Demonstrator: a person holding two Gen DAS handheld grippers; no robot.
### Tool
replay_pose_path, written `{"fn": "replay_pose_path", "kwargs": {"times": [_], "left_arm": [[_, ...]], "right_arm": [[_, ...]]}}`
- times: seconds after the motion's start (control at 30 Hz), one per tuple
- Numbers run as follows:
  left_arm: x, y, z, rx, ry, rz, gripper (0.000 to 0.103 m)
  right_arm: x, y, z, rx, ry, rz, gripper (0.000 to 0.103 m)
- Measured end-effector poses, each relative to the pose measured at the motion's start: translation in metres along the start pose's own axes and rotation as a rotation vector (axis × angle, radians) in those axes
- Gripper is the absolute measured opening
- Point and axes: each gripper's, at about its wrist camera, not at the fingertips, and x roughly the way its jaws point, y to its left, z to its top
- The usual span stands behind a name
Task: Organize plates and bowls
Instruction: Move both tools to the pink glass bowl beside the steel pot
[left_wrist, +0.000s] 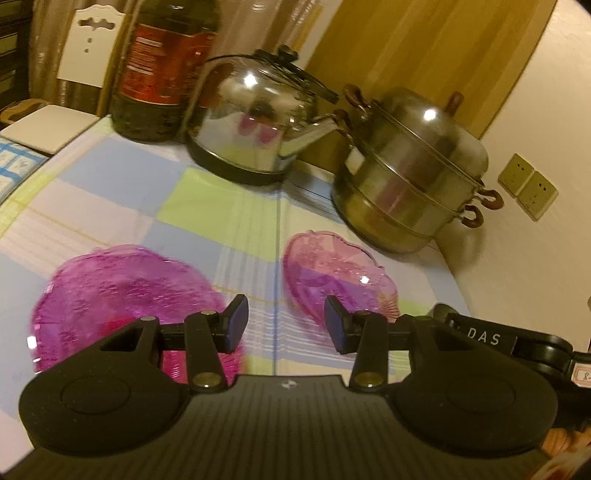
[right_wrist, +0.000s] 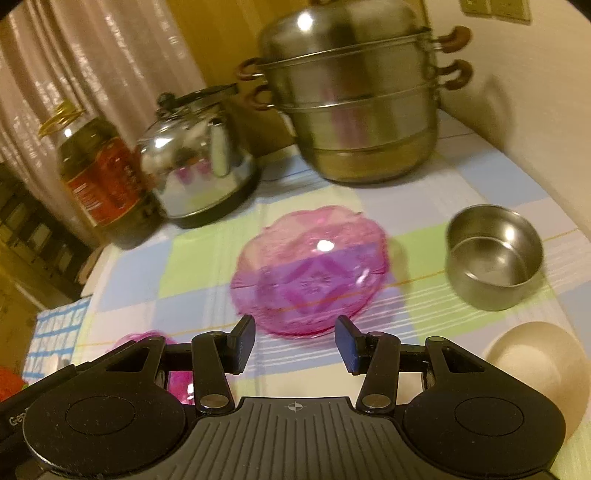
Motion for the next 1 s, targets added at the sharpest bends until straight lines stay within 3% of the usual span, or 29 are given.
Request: {"fn": "replay_pose_path", "kwargs": {"times": [0.37, 0.63, 1.0], "left_arm": [[0.039, -0.027, 0.020, 0.048, 0.018, -0.014, 0.041], [0.066, -0.033, 0.029, 0.064, 0.053, -0.011, 0.041], [0.103, -0.033, 0.035, 0.064, 0.119, 0.018, 0.042]], "right_arm": [[0.010, -0.035, 0.021, 0.041, -0.001, -0.056, 0.048], [0.020, -0.036, 0.030, 0.048, 0.015, -0.026, 0.048], [0.046, -0.060, 0.047, 0.174, 0.060, 0.020, 0.048]]}}
